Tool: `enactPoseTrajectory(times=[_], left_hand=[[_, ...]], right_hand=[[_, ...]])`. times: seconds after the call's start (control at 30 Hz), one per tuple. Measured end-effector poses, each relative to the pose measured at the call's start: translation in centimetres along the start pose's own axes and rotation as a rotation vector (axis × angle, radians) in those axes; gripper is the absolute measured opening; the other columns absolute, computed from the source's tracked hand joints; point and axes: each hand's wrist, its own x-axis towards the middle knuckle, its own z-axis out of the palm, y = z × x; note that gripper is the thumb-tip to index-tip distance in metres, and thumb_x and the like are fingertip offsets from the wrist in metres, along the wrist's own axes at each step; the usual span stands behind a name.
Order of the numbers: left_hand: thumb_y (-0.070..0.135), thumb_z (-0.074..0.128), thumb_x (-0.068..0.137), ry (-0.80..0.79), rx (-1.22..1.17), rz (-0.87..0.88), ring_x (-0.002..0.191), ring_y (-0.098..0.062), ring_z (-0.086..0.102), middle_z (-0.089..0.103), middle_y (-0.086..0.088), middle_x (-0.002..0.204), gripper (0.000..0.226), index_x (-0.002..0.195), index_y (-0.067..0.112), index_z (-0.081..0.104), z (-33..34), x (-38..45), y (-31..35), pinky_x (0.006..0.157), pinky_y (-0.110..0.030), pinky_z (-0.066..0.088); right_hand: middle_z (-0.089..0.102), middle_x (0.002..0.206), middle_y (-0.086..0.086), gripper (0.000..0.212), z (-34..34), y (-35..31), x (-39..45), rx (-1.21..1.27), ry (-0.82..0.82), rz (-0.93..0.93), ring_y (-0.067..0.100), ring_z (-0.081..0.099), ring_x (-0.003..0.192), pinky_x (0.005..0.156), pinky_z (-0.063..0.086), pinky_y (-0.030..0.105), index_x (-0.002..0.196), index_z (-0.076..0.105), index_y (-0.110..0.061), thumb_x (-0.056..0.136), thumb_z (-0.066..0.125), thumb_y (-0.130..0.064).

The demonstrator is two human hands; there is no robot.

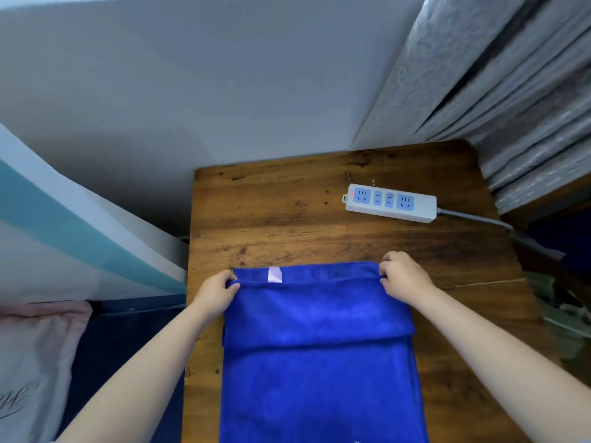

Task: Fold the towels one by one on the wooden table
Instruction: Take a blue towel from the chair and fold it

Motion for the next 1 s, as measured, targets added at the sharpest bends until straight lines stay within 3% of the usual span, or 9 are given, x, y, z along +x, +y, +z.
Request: enactPoseTrajectory(times=[0.13, 0.23, 0.33, 0.43, 0.53, 0.63, 0.7, 0.9, 1.0], left_hand=[[0.016, 0.049, 0.093, 0.098, 0.37, 0.068, 0.105, -0.024, 0.051, 0.055, -0.009, 0.11, 0.017, 0.102, 0.008, 0.061, 0.3, 1.8, 0.4, 0.085, -0.031, 0.042], [0.018, 0.049, 0.093, 0.097, 0.43, 0.112, 0.111, -0.022, 0.047, 0.053, -0.006, 0.115, 0.017, 0.104, 0.012, 0.061, 0.5, 2.6, 0.8, 0.089, -0.03, 0.043], [0.019, 0.05, 0.092, 0.051, 0.449, 0.146, 0.116, -0.021, 0.044, 0.051, -0.004, 0.119, 0.016, 0.102, 0.012, 0.061, 0.6, 3.3, 0.8, 0.093, -0.03, 0.041], [0.016, 0.052, 0.089, 0.042, 0.365, 0.181, 0.117, -0.02, 0.043, 0.053, -0.003, 0.117, 0.008, 0.083, 0.015, 0.057, 0.1, 3.1, 0.5, 0.094, -0.029, 0.038], [0.004, 0.054, 0.085, 0.015, 0.082, 0.156, 0.102, -0.019, 0.049, 0.057, -0.003, 0.098, 0.027, 0.062, 0.015, 0.045, -0.2, 1.9, -0.1, 0.082, -0.026, 0.037], [-0.005, 0.047, 0.089, -0.072, -0.398, 0.011, 0.064, -0.013, 0.044, 0.047, -0.002, 0.068, 0.033, 0.062, 0.012, 0.039, -0.3, 0.2, -0.3, 0.056, -0.021, 0.032], [-0.002, 0.044, 0.092, -0.151, -0.57, -0.095, 0.05, -0.009, 0.035, 0.038, -0.001, 0.061, 0.033, 0.064, 0.013, 0.038, -0.3, -0.6, -0.5, 0.046, -0.019, 0.027], [0.0, 0.046, 0.09, -0.492, -0.293, -0.319, 0.033, -0.006, 0.038, 0.043, 0.001, 0.046, 0.033, 0.06, 0.012, 0.041, -0.3, -2.4, -0.6, 0.034, -0.015, 0.031], [0.002, 0.049, 0.089, -0.504, -0.2, -0.407, 0.033, -0.008, 0.038, 0.043, -0.001, 0.047, 0.027, 0.063, 0.011, 0.044, -0.1, -2.6, -0.6, 0.033, -0.015, 0.03]], right_hand=[[0.04, 0.141, 0.003, 0.021, -0.1, -0.7, 1.6, 0.058, -0.118, -0.11, 0.02, 0.033, 0.132, 0.104, 0.036, 0.03, 0.067, 0.051, -0.018, 0.086, 0.053, -0.01], [0.056, 0.102, 0.001, 0.01, -0.6, -0.6, 2.2, 0.047, -0.178, -0.194, 0.016, 0.045, 0.103, 0.086, 0.042, 0.025, 0.075, 0.058, -0.015, 0.083, 0.055, -0.012], [0.048, 0.075, -0.01, 0.009, -1.5, -0.4, 2.4, 0.018, -0.231, -0.262, 0.012, 0.039, 0.09, 0.076, 0.035, 0.023, 0.075, 0.055, -0.019, 0.083, 0.055, -0.015], [0.054, 0.092, -0.007, 0.01, -2.1, 0.0, 2.1, 0.006, -0.234, -0.27, 0.014, 0.042, 0.104, 0.087, 0.04, 0.025, 0.075, 0.055, -0.02, 0.085, 0.056, -0.017], [0.052, 0.122, -0.001, 0.026, -2.2, 0.4, 0.9, 0.143, -0.134, -0.237, 0.013, 0.041, 0.121, 0.101, 0.036, 0.026, 0.062, 0.047, -0.023, 0.084, 0.057, -0.012], [0.06, 0.086, 0.007, 0.026, -2.0, 0.7, -0.4, 0.681, -0.247, -0.138, 0.013, 0.054, 0.081, 0.075, 0.043, 0.025, 0.055, 0.042, -0.015, 0.074, 0.057, -0.004], [0.049, 0.06, -0.001, 0.013, -1.7, 1.1, -1.2, 0.868, -0.393, -0.067, 0.013, 0.043, 0.062, 0.059, 0.031, 0.025, 0.055, 0.043, -0.014, 0.062, 0.054, -0.01], [0.037, 0.043, -0.004, 0.017, -1.6, 1.9, -3.2, 0.78, -0.822, 0.124, 0.004, 0.041, 0.031, 0.029, 0.037, 0.017, 0.059, 0.039, -0.011, 0.062, 0.052, 0.0], [0.037, 0.035, -0.007, 0.012, -2.2, 1.9, -3.7, 0.723, -0.899, 0.166, 0.005, 0.041, 0.027, 0.025, 0.034, 0.013, 0.057, 0.038, -0.011, 0.055, 0.048, -0.004]])
